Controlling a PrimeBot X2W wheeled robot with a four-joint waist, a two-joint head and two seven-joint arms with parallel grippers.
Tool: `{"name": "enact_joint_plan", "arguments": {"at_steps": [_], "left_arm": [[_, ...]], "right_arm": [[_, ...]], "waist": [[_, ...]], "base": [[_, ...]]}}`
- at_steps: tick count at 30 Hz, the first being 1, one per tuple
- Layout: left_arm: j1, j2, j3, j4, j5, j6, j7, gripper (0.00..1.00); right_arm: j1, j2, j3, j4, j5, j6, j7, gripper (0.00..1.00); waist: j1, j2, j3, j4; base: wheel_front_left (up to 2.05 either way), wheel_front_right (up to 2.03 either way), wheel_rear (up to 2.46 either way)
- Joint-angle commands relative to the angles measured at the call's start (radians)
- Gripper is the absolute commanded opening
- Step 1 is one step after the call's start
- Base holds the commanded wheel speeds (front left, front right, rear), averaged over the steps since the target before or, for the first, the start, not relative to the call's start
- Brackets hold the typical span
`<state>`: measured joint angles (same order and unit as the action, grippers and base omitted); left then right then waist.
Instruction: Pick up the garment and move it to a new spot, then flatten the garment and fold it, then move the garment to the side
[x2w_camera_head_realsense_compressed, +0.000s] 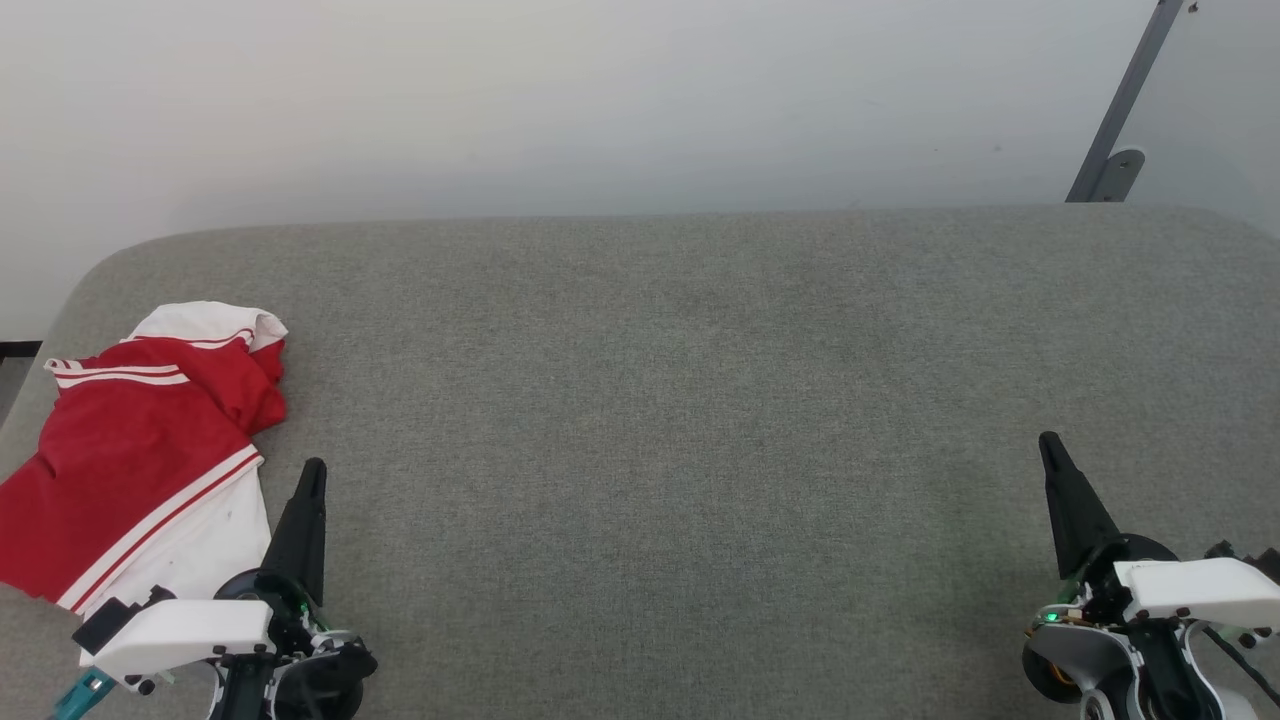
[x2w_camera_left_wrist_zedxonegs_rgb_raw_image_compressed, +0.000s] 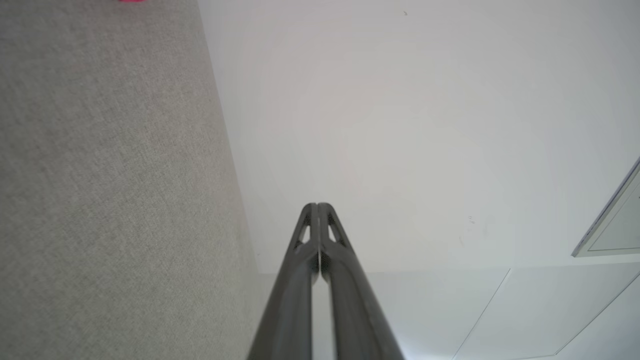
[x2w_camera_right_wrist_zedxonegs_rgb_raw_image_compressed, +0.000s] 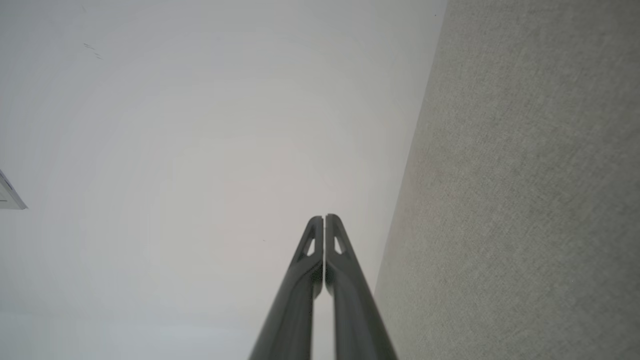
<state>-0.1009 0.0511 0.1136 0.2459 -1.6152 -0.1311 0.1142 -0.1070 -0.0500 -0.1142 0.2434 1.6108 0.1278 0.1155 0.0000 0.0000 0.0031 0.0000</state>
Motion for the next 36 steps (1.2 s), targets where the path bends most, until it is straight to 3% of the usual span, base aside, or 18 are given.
{"name": "enact_joint_plan", "arguments": {"at_steps": [1,3,4,11,21,36], "left_arm": [[-0.015,0.0,0.003,0.0,0.006,-0.002,0.003,0.0],[-0.015,0.0,0.003,0.0,0.006,-0.002,0.003,0.0],[0.0,0.0,0.0,0.0,0.0,0.0,0.0,1.0],[0.017,-0.007,0.002,0.029,0.005,0.0,-0.009,1.0],[-0.012,0.027,-0.006,0.019,0.072,0.0,-0.059,1.0],[-0.034,0.07,-0.013,0.01,0.41,0.008,-0.129,1.0]], "right_arm": [[-0.002,0.001,0.0,0.003,0.004,0.006,0.0,0.0],[-0.002,0.001,0.0,0.003,0.004,0.006,0.0,0.0],[0.0,0.0,0.0,0.0,0.0,0.0,0.0,1.0],[0.013,0.004,0.002,0.039,-0.002,-0.002,-0.005,1.0],[-0.048,-0.018,0.029,0.064,-0.06,-0.001,-0.039,1.0],[-0.126,-0.089,0.105,0.108,-0.293,0.0,-0.128,1.0]], "waist": [[0.0,0.0,0.0,0.0],[0.0,0.0,0.0,0.0],[0.0,0.0,0.0,0.0],[0.0,0.0,0.0,0.0],[0.0,0.0,0.0,0.0],[0.0,0.0,0.002,0.001]], "base": [[0.0,0.0,0.0],[0.0,0.0,0.0],[0.0,0.0,0.0],[0.0,0.0,0.0],[0.0,0.0,0.0],[0.0,0.0,0.0]]}}
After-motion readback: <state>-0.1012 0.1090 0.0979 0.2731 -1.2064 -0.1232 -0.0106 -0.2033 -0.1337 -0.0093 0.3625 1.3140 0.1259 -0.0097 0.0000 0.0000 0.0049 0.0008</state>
